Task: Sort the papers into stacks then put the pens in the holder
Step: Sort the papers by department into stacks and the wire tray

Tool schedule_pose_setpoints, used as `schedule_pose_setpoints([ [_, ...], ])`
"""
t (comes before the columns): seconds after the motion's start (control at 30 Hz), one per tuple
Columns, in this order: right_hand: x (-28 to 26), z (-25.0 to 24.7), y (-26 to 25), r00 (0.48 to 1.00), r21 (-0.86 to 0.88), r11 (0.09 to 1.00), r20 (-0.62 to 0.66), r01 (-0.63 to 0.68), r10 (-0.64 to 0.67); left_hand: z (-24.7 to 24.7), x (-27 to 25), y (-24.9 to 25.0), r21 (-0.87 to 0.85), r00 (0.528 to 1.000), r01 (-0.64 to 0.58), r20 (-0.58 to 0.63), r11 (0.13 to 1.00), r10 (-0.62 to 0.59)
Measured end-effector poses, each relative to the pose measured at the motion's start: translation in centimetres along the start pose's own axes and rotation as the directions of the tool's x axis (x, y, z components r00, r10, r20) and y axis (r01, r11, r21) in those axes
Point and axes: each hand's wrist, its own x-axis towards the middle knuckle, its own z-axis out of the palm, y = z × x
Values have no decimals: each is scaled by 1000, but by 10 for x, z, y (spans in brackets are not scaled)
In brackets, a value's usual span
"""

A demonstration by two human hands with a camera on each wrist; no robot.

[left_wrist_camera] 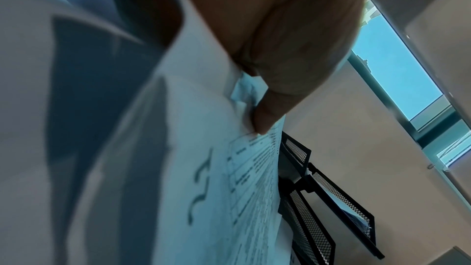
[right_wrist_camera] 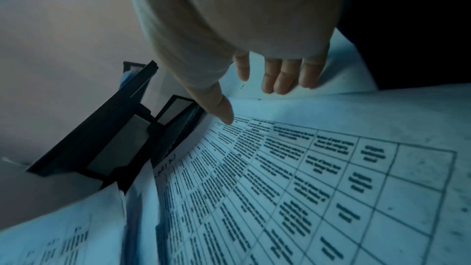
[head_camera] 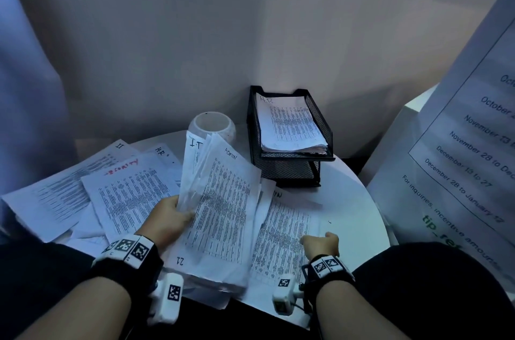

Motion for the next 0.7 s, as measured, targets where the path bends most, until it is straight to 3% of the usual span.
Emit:
schedule_pose_setpoints([
  [0.13, -2, 9, 18, 997, -115, 991, -34, 68, -72, 2, -2, 0, 4, 1000, 13, 11, 1000, -13],
  [0.23, -3, 9, 24, 1000, 11, 1000, -22, -6, 6, 3, -2, -1, 9, 1000, 15, 11, 1000, -15],
  [0.33, -5, 2, 19, 998, 5, 998, -4, -59, 59, 3, -2, -3, 17, 1000, 17, 15, 1000, -18],
  [0.47, -6, -5, 6, 998, 96, 995, -55, 23, -18, 0, 0, -5, 44, 1000, 12, 5, 999, -12],
  [0.57, -7, -8, -13, 980, 341, 940, -191, 22, 46, -2, 3, -6, 68, 1000, 22, -21, 997, -21],
  [0.7, -8, -23, -44, 952, 674, 738, -255, 47, 172, -3, 4, -5, 86, 999, 31, -48, 996, -27],
])
